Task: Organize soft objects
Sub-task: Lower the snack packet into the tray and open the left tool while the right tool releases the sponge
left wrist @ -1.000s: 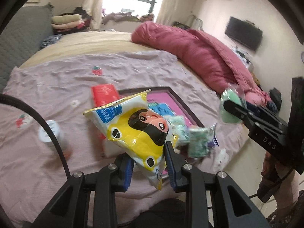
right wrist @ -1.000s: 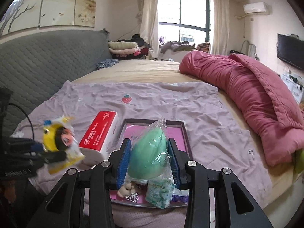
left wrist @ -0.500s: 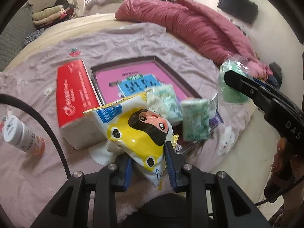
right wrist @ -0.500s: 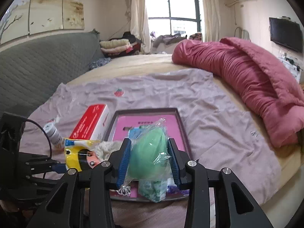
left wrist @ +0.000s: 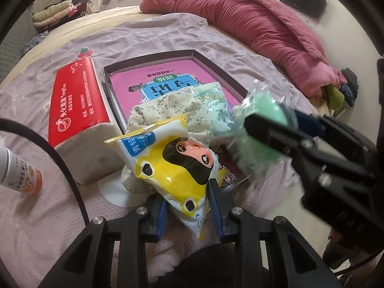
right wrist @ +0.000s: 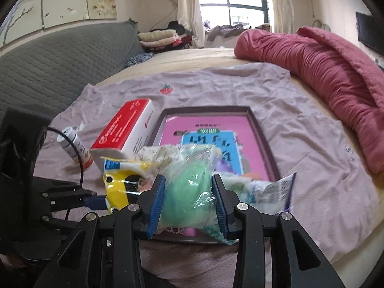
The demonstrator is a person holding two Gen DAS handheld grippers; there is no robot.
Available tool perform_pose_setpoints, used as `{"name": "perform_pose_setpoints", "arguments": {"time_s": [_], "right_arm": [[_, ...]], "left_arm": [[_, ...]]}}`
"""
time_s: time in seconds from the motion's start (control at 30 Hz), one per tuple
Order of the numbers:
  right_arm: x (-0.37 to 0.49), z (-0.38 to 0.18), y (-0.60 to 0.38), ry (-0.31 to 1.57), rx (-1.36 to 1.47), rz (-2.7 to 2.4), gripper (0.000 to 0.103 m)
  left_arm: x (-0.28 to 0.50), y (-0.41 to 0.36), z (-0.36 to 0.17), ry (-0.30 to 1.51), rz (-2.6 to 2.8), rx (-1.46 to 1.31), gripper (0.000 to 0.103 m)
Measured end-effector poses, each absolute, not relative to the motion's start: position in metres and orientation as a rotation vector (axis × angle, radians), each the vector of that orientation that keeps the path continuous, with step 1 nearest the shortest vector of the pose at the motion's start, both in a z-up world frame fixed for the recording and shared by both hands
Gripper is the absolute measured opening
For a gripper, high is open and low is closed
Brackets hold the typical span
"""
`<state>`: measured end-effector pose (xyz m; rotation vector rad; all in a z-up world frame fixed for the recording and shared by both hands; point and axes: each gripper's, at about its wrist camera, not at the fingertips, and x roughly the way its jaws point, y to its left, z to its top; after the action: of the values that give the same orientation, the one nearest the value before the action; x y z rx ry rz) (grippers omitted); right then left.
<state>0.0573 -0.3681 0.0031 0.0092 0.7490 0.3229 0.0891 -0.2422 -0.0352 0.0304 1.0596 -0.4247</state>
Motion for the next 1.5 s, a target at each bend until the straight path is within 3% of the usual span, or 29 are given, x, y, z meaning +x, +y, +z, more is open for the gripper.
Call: {"name": "perform_pose_setpoints", "arguments": {"time_s": [0.63,0.87,1.03,1.1,1.2,1.5], "right_arm": [[0.076,-0.031,-0.362,0.806,-0.073,0.265,0.04],[0.076,-0.031,-0.362,0.782,-0.045,0.288,0.048],[0.069,-0.021,-0.362,0.739,-0.041,0.296,0.053],[0.064,-0.013,-0.363,0.706,-0.039,0.295,0.053],[0.059,-0.002,-0.367,0.664,-0.009,0.3,0.056],[0.046,0.03,-0.367,0.59,0.008,0.295,0.06]], "left_arm": [[0.102,-0.234,-0.049,1.062,-0.43,-0.016,0.032],[0.104,-0.228,-0.051,1.073,-0.494,-0.069,0.034],[0.103,-0.219,-0.049,1.063,-0.534,-0.13,0.043],[0.101,-0.215,-0.044,1.049,-0.522,-0.137,0.056],[0.098,-0.21,-0.04,1.051,-0.503,-0.149,0.064],[0.077,-0.195,-0.028,1.053,-0.473,-0.144,0.067]]}}
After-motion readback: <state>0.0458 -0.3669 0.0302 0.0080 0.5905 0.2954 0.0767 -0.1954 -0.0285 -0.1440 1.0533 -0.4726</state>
